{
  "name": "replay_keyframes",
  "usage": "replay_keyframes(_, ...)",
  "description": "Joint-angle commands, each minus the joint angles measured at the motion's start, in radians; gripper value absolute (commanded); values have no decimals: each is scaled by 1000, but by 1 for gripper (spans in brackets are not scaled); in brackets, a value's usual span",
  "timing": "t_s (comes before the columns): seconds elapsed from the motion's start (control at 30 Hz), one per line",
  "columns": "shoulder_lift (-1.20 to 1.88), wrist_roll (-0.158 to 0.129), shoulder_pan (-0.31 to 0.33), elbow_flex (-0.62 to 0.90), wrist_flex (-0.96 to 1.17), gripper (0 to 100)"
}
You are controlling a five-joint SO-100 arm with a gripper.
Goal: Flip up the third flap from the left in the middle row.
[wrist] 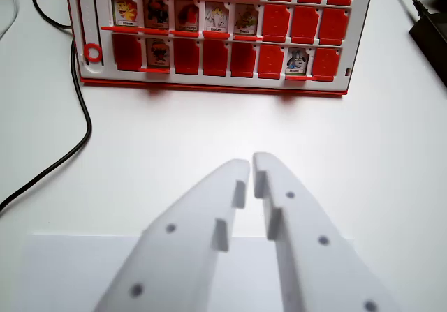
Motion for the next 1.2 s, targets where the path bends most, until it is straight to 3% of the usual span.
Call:
replay_keyframes(0.0,-15,2,3,-5,-31,0)
replay_keyframes(0.33,-94,3,6,-3,-97,0)
replay_keyframes(0.6,-210,-23,6,8,-155,0)
replay_keyframes(1.0,-503,-49,-20,21,-408,0)
replay_keyframes(1.17,-683,-44,-49,-44,-474,0)
